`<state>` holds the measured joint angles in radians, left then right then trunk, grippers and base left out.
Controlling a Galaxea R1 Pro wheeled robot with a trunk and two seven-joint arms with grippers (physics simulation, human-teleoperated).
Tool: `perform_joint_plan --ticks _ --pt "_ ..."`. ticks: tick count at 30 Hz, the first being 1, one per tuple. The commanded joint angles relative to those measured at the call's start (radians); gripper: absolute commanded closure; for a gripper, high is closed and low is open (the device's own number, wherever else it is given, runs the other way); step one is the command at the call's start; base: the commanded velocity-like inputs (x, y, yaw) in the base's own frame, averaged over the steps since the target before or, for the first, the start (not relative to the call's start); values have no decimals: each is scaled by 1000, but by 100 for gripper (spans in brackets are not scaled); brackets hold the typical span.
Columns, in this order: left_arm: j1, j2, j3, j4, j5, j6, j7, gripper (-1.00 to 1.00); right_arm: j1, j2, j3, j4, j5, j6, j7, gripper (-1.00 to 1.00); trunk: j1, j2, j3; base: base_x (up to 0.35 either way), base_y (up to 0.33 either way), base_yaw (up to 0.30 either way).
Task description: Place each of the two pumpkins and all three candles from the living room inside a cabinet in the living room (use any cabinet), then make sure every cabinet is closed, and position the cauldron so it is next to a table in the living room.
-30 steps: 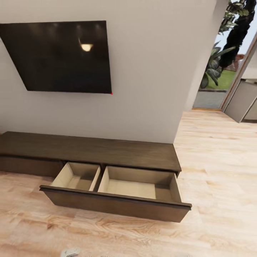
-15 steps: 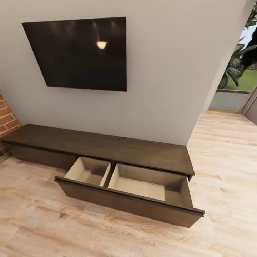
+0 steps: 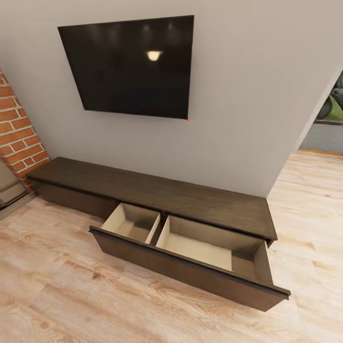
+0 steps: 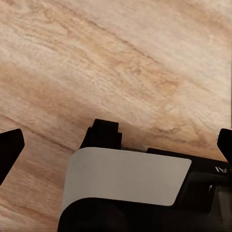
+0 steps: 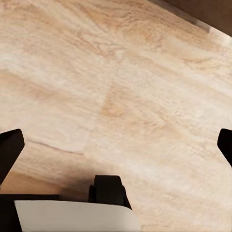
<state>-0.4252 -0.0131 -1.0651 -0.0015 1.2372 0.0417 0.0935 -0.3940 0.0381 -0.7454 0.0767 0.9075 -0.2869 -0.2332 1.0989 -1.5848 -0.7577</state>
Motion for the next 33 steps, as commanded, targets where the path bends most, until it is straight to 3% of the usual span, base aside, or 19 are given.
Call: perform_joint_plan --ticks 1,33 --pt "0 -1 0 0 0 0 0 -100 1 0 0 0 1 0 0 -100 0 0 -1 0 0 211" --pt "0 7 1 3 1 -2 5 -100 3 2 1 2 5 0 0 -100 0 0 -39 0 0 211"
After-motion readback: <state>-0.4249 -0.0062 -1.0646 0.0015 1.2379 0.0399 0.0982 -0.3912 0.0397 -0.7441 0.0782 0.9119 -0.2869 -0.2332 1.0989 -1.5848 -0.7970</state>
